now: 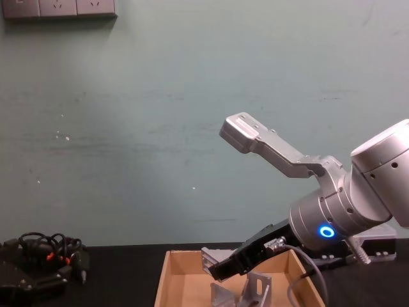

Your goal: Use one hand to pick up the angle iron from the table and place it into the box.

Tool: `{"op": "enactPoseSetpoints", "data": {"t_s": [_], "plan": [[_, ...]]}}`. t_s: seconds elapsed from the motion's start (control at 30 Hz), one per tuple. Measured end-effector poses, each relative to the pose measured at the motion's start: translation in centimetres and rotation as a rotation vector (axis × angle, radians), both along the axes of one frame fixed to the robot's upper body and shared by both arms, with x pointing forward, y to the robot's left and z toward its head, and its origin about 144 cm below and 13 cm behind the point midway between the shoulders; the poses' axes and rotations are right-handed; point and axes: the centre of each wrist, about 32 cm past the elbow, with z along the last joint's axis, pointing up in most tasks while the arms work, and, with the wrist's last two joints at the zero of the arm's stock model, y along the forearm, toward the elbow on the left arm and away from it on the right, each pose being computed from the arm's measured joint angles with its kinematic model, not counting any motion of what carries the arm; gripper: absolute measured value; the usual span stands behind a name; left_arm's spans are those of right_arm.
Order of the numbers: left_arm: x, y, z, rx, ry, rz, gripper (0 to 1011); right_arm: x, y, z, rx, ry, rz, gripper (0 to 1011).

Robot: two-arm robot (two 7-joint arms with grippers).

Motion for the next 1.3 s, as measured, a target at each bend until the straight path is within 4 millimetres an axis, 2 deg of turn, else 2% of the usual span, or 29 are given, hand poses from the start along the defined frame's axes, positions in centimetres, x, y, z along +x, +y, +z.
{"op": "enactPoseSetpoints", "data": {"t_s": [0.13,0.27,0.6,1.13,1.3], "plan": [[0.00,0.00,0.00,0.000,0.000,0.000,1011,-0.02,-0.02,0.01,0.000,0.000,0.001,601],[0.00,0.00,0.00,0.000,0.000,0.000,1011,-0.03,-0.02,0.02,0.001,0.000,0.002,758],[0.00,0.00,0.00,0.000,0.000,0.000,1011,-0.07,-0.02,-0.01,0.002,0.001,0.002,1002],[0.00,0.00,0.00,0.000,0.000,0.000,1011,-0.08,-0.04,0.01,0.002,0.002,0.002,1000],[0.00,0.00,0.00,0.000,0.000,0.000,1011,-0.90,-0.71,0.33,0.021,-0.014,0.002,1000]]}}
